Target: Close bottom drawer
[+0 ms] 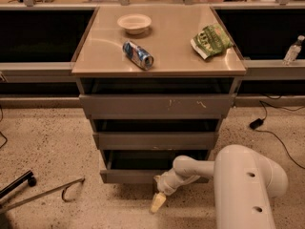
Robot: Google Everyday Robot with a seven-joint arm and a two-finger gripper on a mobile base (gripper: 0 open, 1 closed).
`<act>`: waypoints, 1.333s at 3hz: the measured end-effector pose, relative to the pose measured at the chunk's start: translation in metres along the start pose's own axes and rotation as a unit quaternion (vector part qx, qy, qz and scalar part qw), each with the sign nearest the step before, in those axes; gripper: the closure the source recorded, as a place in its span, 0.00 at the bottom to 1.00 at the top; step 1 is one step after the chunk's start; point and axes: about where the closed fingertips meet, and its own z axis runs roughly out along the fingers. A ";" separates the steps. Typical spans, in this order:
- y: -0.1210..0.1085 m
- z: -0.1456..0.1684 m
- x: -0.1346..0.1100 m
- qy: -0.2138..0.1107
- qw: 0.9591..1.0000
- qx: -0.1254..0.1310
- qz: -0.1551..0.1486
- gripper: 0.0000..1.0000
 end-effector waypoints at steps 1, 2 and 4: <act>0.012 0.029 0.027 0.018 0.999 -0.033 0.004 0.00; -0.012 0.053 0.046 0.035 0.998 -0.059 0.006 0.00; -0.077 0.050 0.045 0.054 0.998 -0.038 0.001 0.00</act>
Offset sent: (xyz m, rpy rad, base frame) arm 0.1229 -0.0252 -0.0939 -0.0718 0.0074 0.0187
